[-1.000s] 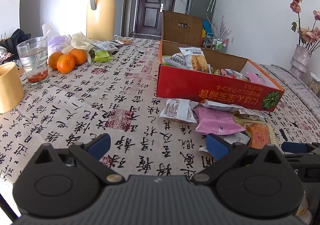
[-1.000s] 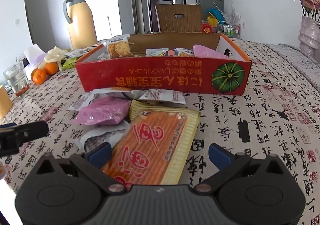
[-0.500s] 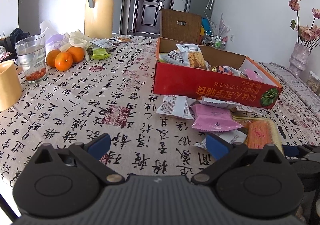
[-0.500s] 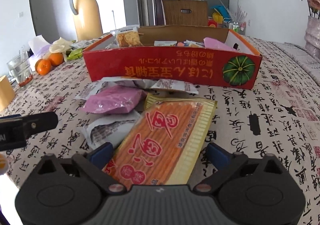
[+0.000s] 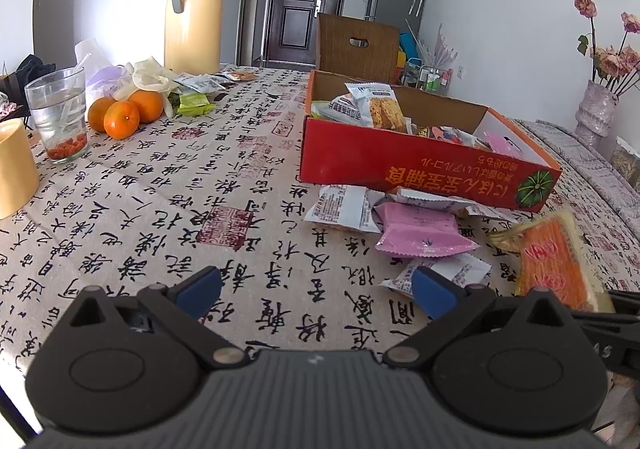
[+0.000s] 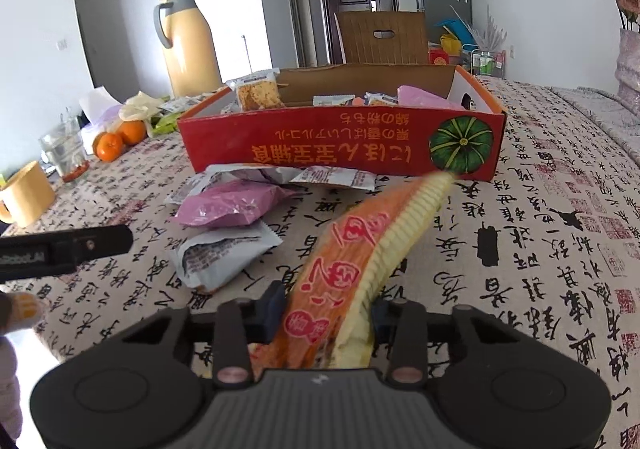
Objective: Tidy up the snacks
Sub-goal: 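Grasp the large orange-and-yellow packet with the right tool and lift it, then grasp a white-and-grey packet with the left tool while the right tool holds the orange packet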
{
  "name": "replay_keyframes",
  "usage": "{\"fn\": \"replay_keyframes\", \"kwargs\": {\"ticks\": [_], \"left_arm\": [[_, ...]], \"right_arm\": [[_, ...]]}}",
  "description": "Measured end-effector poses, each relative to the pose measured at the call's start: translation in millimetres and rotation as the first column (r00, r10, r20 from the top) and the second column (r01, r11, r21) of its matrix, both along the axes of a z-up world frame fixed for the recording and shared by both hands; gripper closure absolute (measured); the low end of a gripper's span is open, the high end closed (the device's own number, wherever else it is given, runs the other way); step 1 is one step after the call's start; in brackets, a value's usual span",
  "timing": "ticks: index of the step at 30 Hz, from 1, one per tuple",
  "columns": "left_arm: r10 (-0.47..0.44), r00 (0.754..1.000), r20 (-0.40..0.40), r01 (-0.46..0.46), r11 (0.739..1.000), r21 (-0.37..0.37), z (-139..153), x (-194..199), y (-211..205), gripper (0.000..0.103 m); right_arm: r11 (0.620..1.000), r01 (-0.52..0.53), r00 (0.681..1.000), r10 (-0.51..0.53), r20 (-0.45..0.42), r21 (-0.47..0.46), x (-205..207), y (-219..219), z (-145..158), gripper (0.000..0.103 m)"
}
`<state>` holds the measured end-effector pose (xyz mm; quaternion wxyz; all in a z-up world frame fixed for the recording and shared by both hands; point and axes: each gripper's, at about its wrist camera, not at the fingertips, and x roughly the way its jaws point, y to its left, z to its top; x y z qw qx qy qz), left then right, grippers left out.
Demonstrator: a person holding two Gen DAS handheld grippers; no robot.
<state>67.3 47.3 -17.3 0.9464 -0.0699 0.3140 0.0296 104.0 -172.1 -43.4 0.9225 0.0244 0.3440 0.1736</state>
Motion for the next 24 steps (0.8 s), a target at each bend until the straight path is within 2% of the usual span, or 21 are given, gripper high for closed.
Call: {"fn": "replay_keyframes", "kwargs": {"ticks": [2, 6, 24], "left_arm": [[-0.007, 1.0, -0.008, 0.007, 1.0, 0.0, -2, 1, -2, 0.0], [-0.025, 0.999, -0.023, 0.025, 1.0, 0.002, -6, 6, -9, 0.0], [-0.143, 0.984, -0.103, 0.145, 0.989, 0.015, -23, 51, -56, 0.0]], "right_arm": [[1.0, 0.006, 1.0, -0.006, 0.006, 0.012, -1, -4, 2, 0.08], [0.999, 0.006, 1.0, -0.006, 0.021, 0.034, -3, -13, 6, 0.082], [0.993, 0.079, 0.994, -0.086, 0.073, 0.09, -3, -60, 17, 0.083]]}}
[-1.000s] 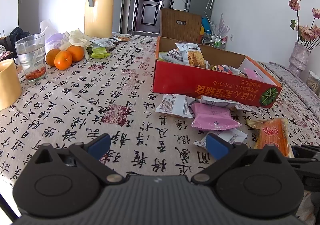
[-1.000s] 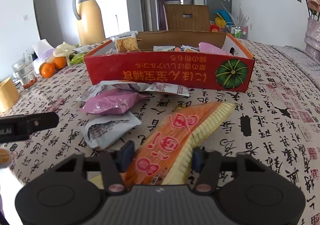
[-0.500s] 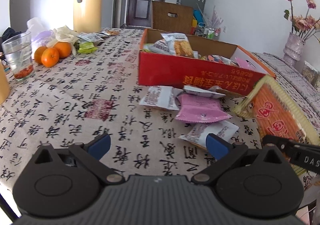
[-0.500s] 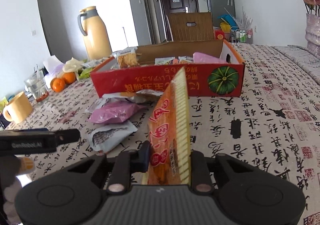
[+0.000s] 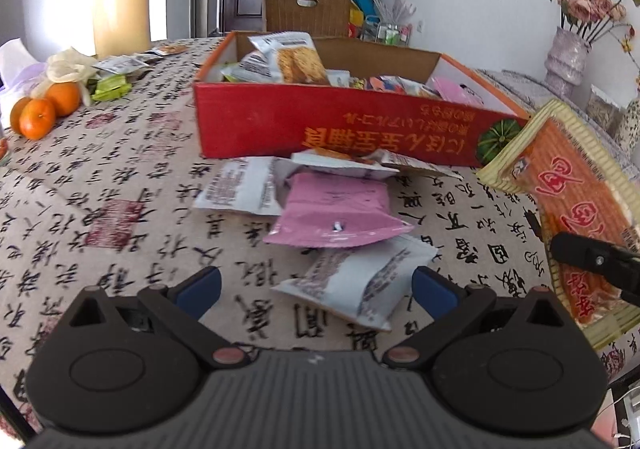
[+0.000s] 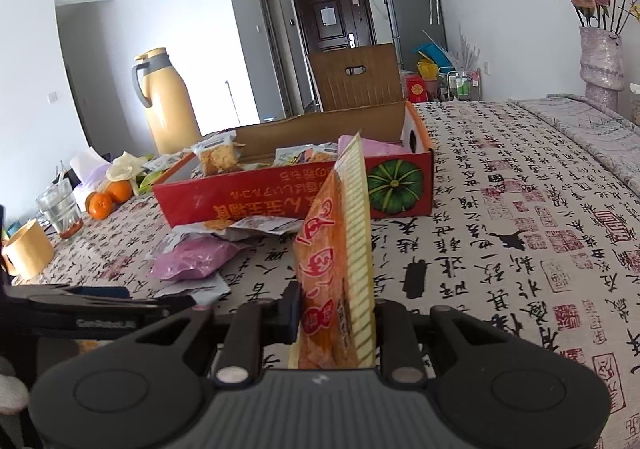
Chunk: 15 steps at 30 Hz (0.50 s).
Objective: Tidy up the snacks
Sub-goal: 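Grasp a white-and-grey packet with the left tool while the right tool holds the orange packet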
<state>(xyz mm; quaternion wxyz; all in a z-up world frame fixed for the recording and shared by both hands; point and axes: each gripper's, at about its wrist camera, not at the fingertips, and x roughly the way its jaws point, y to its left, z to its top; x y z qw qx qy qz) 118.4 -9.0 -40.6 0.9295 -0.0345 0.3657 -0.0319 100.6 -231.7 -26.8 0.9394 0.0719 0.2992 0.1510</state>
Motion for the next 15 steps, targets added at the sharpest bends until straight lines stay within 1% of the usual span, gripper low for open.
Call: {"fn": "replay_keyframes", "kwargs": {"ticks": [8, 11, 12, 13, 15], "left_arm": [[-0.008, 1.0, -0.018, 0.009, 0.998, 0.055, -6, 12, -22, 0.0], [-0.009, 1.0, -0.014, 0.009, 0.999, 0.048, -6, 12, -24, 0.0], [-0.007, 1.0, -0.014, 0.008, 0.999, 0.047, -6, 12, -25, 0.002], [-0.004, 1.0, -0.012, 0.005, 0.999, 0.051, -6, 11, -26, 0.006], [-0.014, 1.0, -0.01, 0.015, 0.998, 0.066, -6, 8, -28, 0.009]], "right_arm": [[1.0, -0.004, 1.0, 0.004, -0.006, 0.011, 2, -7, -3, 0.083], [1.0, -0.004, 1.0, 0.004, -0.01, 0.013, 2, -9, -5, 0.083], [1.0, -0.005, 1.0, 0.005, -0.011, 0.014, 3, -10, -5, 0.083], [1.0, -0.007, 1.0, 0.007, -0.011, 0.013, 3, -10, -5, 0.083], [1.0, -0.012, 1.0, 0.012, -0.01, 0.013, 3, -11, -4, 0.083]]}}
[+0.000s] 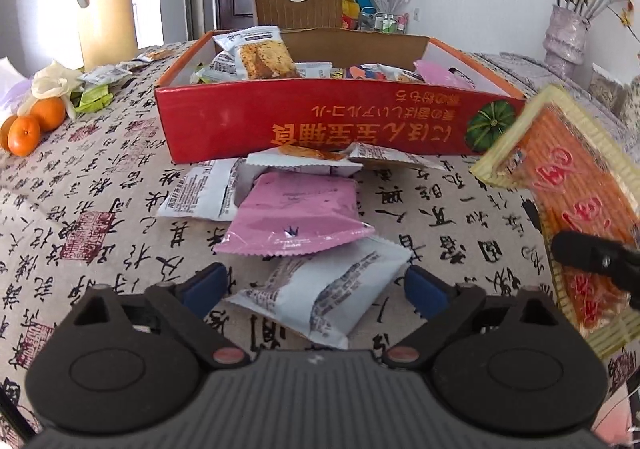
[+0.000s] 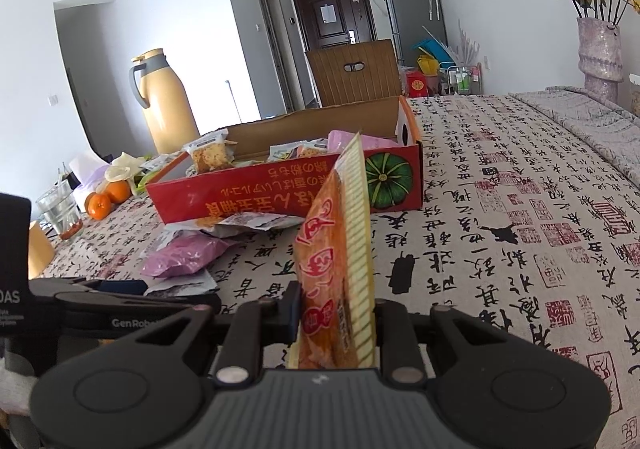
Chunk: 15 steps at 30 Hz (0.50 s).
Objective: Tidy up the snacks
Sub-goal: 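Grasp a white-and-grey packet with the left tool while the right tool holds the orange packet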
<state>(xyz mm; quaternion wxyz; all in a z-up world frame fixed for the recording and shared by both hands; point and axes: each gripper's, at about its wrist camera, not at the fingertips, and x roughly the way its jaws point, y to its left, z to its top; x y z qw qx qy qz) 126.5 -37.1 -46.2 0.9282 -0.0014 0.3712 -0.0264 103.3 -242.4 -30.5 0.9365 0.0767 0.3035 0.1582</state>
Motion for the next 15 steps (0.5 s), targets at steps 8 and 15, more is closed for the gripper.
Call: {"fn": "replay_keyframes", "kwargs": {"ticks": [8, 15], "left_arm": [[-0.003, 1.0, 0.008, 0.003, 1.0, -0.027, 7, -16, 3, 0.043], [-0.037, 0.999, 0.006, 0.037, 0.998, -0.045, 16, -30, -6, 0.062]], "right_arm": [[0.999, -0.05, 0.999, 0.05, 0.004, -0.004, 2, -5, 5, 0.083], [0.997, -0.08, 0.997, 0.08, -0.004, -0.014, 3, -11, 15, 0.083]]}}
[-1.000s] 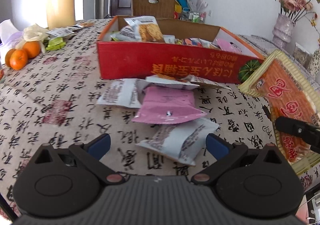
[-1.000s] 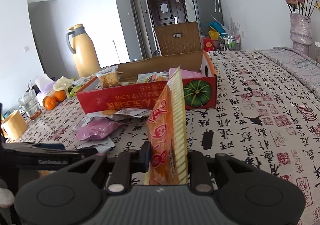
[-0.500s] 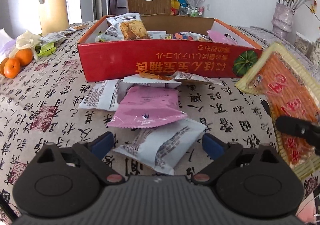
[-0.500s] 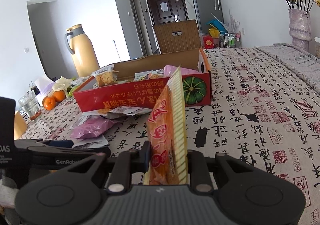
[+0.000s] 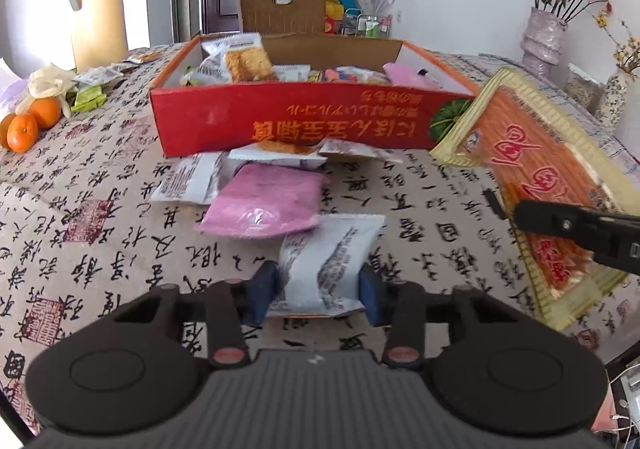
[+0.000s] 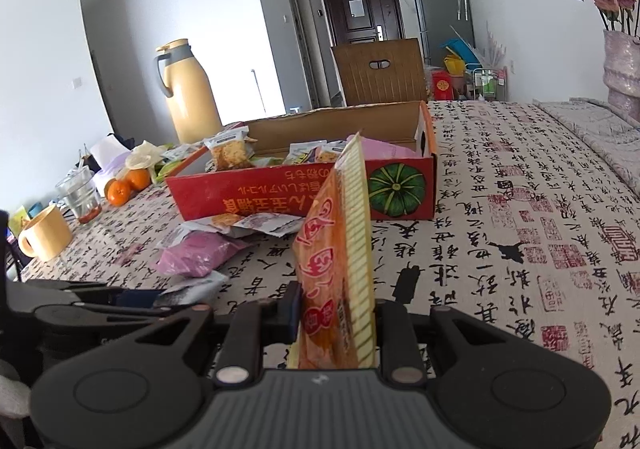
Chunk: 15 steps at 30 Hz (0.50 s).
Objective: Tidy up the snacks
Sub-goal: 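Grasp a white-and-grey packet with the left tool while the right tool holds the orange packet, then carry both packets into the box and open both tools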
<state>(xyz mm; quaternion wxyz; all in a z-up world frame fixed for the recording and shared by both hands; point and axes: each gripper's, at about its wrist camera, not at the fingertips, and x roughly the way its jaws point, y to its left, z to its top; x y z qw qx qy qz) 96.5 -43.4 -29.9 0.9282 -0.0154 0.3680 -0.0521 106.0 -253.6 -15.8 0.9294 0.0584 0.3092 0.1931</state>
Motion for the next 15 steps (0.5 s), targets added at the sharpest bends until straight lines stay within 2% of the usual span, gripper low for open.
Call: {"fn": "replay_keyframes", "kwargs": {"ticks": [4, 8, 15], "left_arm": [[-0.024, 1.0, 0.008, 0.024, 1.0, -0.007, 9, -4, -3, 0.066], [-0.049, 0.999, 0.012, 0.049, 0.999, -0.005, 14, -9, -4, 0.067], [-0.047, 0.998, 0.036, 0.049, 0.998, -0.046, 24, -17, 7, 0.067]], "right_arm": [[1.0, 0.019, 1.0, -0.019, 0.002, 0.022, 3, -6, 2, 0.083], [0.998, 0.042, 0.999, -0.042, 0.006, 0.047, 6, -9, 3, 0.083], [0.997, 0.057, 0.998, -0.057, 0.007, 0.05, 10, -7, 5, 0.083]]}}
